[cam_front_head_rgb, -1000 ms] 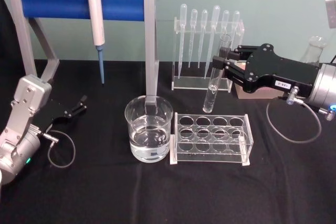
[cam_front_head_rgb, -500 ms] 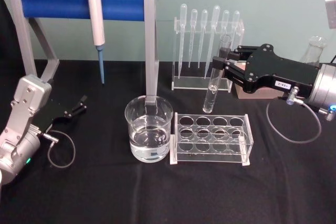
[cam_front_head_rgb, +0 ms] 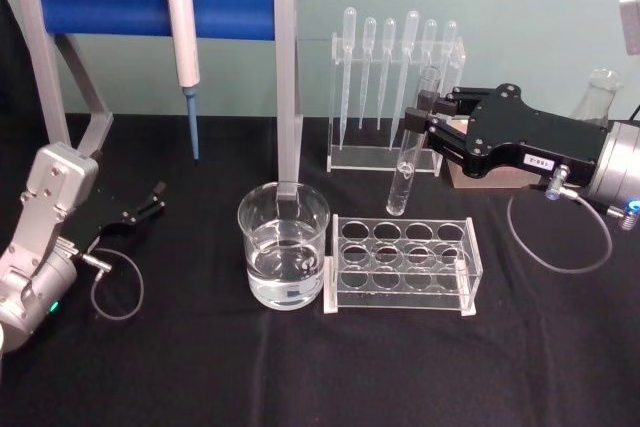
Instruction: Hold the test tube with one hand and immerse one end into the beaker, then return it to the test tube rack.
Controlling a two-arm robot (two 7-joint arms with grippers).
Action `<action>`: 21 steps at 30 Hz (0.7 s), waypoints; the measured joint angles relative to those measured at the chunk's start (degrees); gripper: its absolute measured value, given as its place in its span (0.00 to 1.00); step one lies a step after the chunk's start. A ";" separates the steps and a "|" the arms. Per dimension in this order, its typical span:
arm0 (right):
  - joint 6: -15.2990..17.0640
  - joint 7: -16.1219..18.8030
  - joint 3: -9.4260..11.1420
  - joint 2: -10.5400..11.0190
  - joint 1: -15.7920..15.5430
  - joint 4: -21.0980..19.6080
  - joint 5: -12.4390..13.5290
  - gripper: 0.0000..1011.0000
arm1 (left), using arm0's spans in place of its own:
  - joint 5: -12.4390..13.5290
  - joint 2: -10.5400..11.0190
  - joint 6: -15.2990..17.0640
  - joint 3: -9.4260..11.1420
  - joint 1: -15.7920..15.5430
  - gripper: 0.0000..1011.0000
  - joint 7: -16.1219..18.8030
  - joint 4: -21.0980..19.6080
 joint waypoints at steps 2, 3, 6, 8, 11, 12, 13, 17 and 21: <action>0.00 0.00 0.00 0.00 0.00 0.00 0.00 0.24 | 0.00 0.00 0.00 0.00 0.00 0.99 0.00 0.00; 0.00 0.00 0.00 0.00 0.00 0.00 0.00 0.24 | 0.00 0.00 0.00 0.00 0.00 0.99 0.00 0.00; 0.00 0.00 0.00 0.00 0.00 0.00 0.00 0.24 | 0.00 0.00 0.00 0.00 0.00 0.99 0.00 0.00; 0.00 -0.01 0.00 0.00 0.00 0.00 0.00 0.24 | 0.00 0.00 0.00 0.00 0.00 0.99 0.00 0.00; 0.01 0.00 0.00 0.00 0.00 0.00 0.00 0.24 | 0.00 0.00 0.00 0.00 0.00 0.99 0.00 0.00; 0.00 0.00 0.00 0.00 0.00 0.00 0.00 0.24 | 0.00 0.00 0.00 0.00 0.00 0.99 0.00 0.00; 0.00 0.00 0.00 0.00 0.00 0.00 0.00 0.24 | 0.00 0.00 0.00 0.00 0.00 0.99 0.00 0.00; 0.00 -0.01 0.00 0.00 0.00 0.00 0.00 0.24 | 0.00 0.00 0.00 0.00 0.00 0.99 0.00 0.00; 0.01 -0.01 0.00 0.00 0.00 0.00 0.00 0.24 | 0.00 0.00 0.00 0.00 0.00 0.99 0.00 0.00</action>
